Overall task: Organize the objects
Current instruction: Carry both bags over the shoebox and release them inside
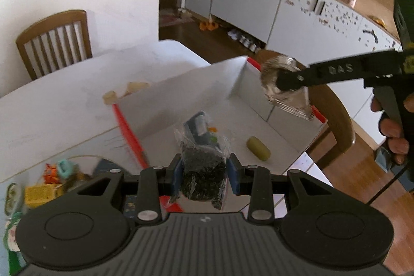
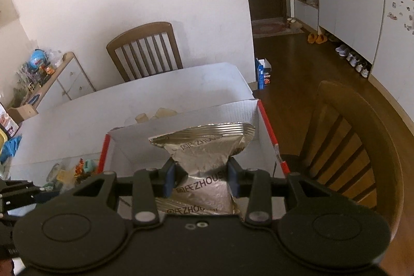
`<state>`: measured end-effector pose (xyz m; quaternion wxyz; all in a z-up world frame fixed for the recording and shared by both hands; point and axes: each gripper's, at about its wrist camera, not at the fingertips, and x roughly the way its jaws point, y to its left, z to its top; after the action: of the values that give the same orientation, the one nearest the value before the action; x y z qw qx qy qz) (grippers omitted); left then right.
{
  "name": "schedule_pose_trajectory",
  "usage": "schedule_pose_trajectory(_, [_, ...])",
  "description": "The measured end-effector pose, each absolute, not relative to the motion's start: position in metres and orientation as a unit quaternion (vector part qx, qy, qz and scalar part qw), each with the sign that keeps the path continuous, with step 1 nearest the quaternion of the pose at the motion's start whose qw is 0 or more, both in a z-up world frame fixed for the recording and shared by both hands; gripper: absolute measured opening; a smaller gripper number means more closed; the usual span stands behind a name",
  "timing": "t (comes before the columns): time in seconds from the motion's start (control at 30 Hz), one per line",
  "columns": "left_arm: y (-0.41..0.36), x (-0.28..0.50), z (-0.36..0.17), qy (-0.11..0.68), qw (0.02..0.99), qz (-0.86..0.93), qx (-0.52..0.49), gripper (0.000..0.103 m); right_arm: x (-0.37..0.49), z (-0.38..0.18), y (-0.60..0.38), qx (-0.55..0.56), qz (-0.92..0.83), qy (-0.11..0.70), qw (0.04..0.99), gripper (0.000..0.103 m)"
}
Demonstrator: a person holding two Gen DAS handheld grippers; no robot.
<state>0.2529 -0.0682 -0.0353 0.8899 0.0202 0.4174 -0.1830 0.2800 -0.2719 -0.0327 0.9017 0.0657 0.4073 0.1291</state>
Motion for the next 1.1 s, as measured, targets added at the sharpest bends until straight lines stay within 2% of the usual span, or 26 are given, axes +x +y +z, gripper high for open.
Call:
schedule_pose_trajectory(0.67, [-0.164,0.316,-0.093,0.493,0.842,-0.206,0.079,0.035,0.347,-0.092,-0.261,-0.010,0.182,0.470,0.864,0.039])
schedule_pose_trajectory(1.1, [-0.175,0.340,-0.126,0.543,0.813,-0.191,0.090,0.035,0.367,-0.126,-0.258,-0.034,0.191,0.515,0.835,0.039])
